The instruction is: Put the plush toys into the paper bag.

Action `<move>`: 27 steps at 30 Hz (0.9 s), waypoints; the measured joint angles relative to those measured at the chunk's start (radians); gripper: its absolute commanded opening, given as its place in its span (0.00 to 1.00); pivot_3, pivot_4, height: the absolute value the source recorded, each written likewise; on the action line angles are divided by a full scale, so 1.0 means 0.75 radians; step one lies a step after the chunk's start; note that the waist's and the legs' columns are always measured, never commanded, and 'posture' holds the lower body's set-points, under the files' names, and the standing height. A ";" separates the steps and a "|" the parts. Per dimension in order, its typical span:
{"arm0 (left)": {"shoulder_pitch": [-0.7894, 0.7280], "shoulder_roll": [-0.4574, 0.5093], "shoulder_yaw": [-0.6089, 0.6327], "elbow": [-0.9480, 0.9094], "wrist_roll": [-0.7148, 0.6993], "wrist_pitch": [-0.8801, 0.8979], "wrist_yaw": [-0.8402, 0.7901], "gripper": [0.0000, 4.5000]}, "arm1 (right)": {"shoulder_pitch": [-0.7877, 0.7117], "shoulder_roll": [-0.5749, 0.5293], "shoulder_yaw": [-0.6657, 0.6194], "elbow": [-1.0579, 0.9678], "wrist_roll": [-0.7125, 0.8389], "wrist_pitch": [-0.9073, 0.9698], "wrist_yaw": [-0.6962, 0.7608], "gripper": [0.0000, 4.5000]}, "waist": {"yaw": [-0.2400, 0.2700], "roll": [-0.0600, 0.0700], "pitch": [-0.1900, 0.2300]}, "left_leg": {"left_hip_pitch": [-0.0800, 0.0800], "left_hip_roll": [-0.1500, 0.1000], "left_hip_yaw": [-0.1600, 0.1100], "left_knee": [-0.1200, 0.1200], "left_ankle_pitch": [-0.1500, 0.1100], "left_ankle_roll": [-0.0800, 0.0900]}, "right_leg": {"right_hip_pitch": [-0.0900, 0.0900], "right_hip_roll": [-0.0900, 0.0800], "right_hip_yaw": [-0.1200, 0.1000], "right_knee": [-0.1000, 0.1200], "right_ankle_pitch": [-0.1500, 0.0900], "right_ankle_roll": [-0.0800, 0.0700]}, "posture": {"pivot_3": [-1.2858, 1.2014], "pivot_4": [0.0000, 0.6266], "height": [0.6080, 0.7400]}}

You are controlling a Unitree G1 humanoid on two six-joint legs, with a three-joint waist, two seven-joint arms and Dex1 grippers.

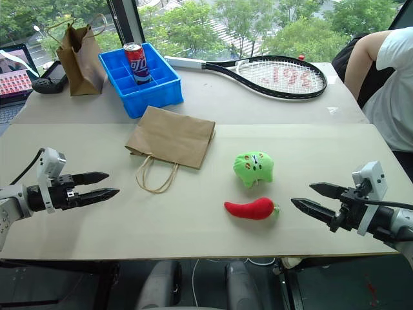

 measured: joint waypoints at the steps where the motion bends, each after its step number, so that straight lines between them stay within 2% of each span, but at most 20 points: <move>1: 0.000 0.000 0.000 0.000 0.000 0.000 0.000 1.00 | 0.000 0.000 0.000 0.000 0.000 0.000 0.000 1.00 | 0.000 0.000 0.000 | 0.000 0.000 0.000 0.000 0.000 0.000 | 0.000 0.000 0.000 0.000 0.000 0.000 | 0.52 0.24 0.38; 3: -0.046 0.010 -0.015 0.008 -0.021 0.023 -0.048 1.00 | -0.030 -0.050 0.022 -0.015 0.027 0.025 0.033 1.00 | 0.000 0.001 0.003 | -0.001 0.000 0.001 0.001 0.000 0.000 | -0.001 0.000 0.000 0.002 0.000 0.000 | 0.52 0.24 0.38; 7: -0.440 0.083 -0.159 -0.024 -0.013 -0.066 -0.246 1.00 | -0.336 -0.316 0.123 -0.282 0.198 0.116 0.125 1.00 | 0.001 0.005 0.011 | -0.001 0.001 0.000 0.000 0.005 0.005 | -0.002 0.000 -0.002 0.000 0.001 -0.010 | 0.52 0.24 0.38; 10: -0.571 0.093 -0.235 -0.007 -0.002 -0.114 -0.385 1.00 | -0.466 -0.337 0.256 -0.378 0.263 0.169 0.102 1.00 | -0.002 0.001 0.006 | 0.002 0.001 0.002 -0.007 0.005 0.004 | 0.004 0.000 -0.001 -0.010 0.003 -0.005 | 0.52 0.24 0.38; 14: -0.726 0.087 -0.395 0.106 0.061 -0.239 -0.555 1.00 | -0.720 -0.290 0.495 -0.393 0.249 0.236 -0.018 1.00 | -0.006 0.001 0.009 | -0.004 0.001 0.000 -0.009 0.005 0.005 | -0.002 0.000 -0.002 -0.011 0.011 -0.009 | 0.52 0.24 0.38; 17: -0.831 0.191 -0.615 0.273 0.190 -0.470 -0.606 1.00 | -0.915 -0.195 0.698 -0.416 0.167 0.283 -0.125 1.00 | -0.013 0.001 0.009 | -0.001 0.001 -0.001 -0.014 0.005 0.005 | -0.001 0.000 -0.003 -0.011 0.011 -0.010 | 0.52 0.24 0.38; 19: -0.912 0.195 -0.767 0.438 0.300 -0.662 -0.612 1.00 | -1.008 -0.118 0.824 -0.409 0.112 0.329 -0.181 1.00 | -0.010 0.002 0.010 | -0.001 0.001 -0.001 -0.014 0.006 0.006 | -0.002 0.000 -0.004 -0.011 0.011 -0.011 | 0.52 0.24 0.38; 22: -0.979 0.175 -0.928 0.593 0.370 -0.858 -0.616 1.00 | -1.088 -0.033 0.930 -0.391 0.065 0.378 -0.231 1.00 | -0.005 0.001 0.011 | -0.003 0.001 -0.001 -0.013 0.006 0.006 | -0.002 0.000 -0.004 -0.012 0.010 -0.011 | 0.52 0.24 0.38; 24: -1.056 0.117 -1.016 0.720 0.387 -0.999 -0.617 1.00 | -1.140 0.054 0.975 -0.359 0.036 0.412 -0.283 1.00 | 0.005 0.000 0.011 | -0.005 0.001 -0.002 -0.012 0.006 0.006 | -0.002 0.000 -0.006 -0.012 0.011 -0.011 | 0.52 0.24 0.38; 27: -1.140 0.066 -1.084 0.829 0.431 -1.160 -0.617 1.00 | -1.153 0.097 1.012 -0.355 0.009 0.431 -0.311 1.00 | 0.008 0.000 0.011 | -0.007 0.001 -0.003 -0.012 0.006 0.006 | -0.002 -0.001 -0.008 -0.013 0.011 -0.010 | 0.52 0.24 0.38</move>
